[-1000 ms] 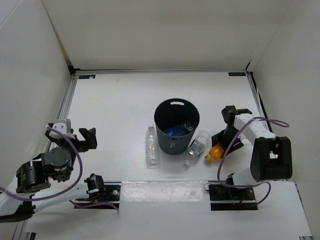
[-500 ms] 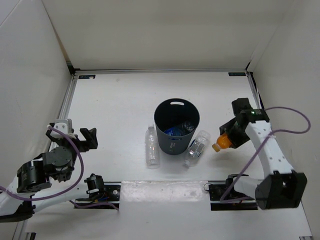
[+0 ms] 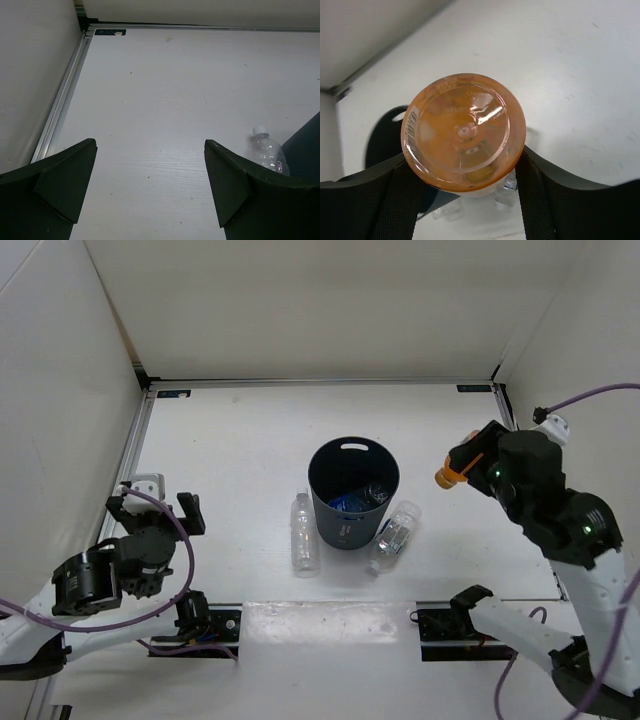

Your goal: Put the plastic bottles in the bin

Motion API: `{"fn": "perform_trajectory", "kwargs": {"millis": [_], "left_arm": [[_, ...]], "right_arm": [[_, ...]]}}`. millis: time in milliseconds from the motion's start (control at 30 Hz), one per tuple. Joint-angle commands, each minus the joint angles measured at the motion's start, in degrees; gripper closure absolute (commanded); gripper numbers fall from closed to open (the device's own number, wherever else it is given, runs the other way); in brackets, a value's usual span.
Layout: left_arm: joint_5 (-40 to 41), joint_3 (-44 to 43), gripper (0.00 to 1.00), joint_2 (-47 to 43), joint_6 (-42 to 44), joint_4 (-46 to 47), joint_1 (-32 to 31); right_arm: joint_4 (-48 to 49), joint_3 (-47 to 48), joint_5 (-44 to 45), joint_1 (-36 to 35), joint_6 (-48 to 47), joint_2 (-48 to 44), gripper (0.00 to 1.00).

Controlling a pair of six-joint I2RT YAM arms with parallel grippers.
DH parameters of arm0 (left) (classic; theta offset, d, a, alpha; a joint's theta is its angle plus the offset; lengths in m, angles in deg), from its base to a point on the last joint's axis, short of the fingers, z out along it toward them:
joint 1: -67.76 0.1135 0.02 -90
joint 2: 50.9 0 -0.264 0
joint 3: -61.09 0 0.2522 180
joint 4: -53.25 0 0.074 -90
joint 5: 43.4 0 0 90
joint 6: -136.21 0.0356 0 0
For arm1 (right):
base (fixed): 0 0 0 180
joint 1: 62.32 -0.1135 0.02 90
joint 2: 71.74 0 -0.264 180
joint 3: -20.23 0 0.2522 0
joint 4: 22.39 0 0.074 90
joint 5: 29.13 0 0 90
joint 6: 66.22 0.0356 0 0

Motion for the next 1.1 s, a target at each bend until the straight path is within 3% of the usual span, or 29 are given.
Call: {"fn": "perform_trajectory", "kwargs": {"millis": [0,100,133,167,267,333,433,467,567,700,1067], "left_arm": [[3.3,-0.8,0.00,-0.3,-2.6,-2.7,-0.1],[4.3,-0.8,0.00,-0.6,-3.0,-3.0,0.0],[4.6,-0.7,0.00,-0.7,-3.0,-3.0,0.0],[4.5,-0.7,0.00,-0.6,-3.0,-2.9,-0.1],[4.6,-0.4,0.00,0.3,-2.3,-2.3,-0.2],[4.6,-0.4,0.00,0.8,-2.0,-2.2,0.1],[4.7,-0.6,0.00,1.6,-1.9,-2.3,0.0],[4.6,-0.6,0.00,1.8,-2.1,-2.3,0.0],[4.5,-0.6,0.00,1.3,-2.3,-2.3,0.0],[4.8,-0.4,0.00,0.9,-2.5,-2.6,0.0],[4.6,-0.4,0.00,0.9,-2.3,-2.2,0.1]], "right_arm": [[10.5,3.4,6.2,-9.1,-8.6,-2.1,1.00],[17.4,4.3,12.4,-21.8,-13.8,-1.3,1.00],[18.8,4.4,16.8,-24.7,-17.7,-1.0,1.00],[19.9,4.5,21.8,-33.8,-18.9,0.0,1.00],[28.8,4.3,36.4,-47.3,-27.4,3.9,1.00],[30.4,4.5,38.6,-50.7,-32.5,8.7,1.00],[24.5,9.9,36.3,-49.4,-28.6,15.6,1.00],[19.0,10.9,32.9,-46.3,-27.0,17.0,1.00],[15.5,12.4,26.5,-43.4,-22.3,20.6,1.00],[19.5,7.0,20.2,-41.1,-21.8,19.0,1.00],[20.7,1.3,15.2,-39.5,-18.7,15.8,1.00]]}}
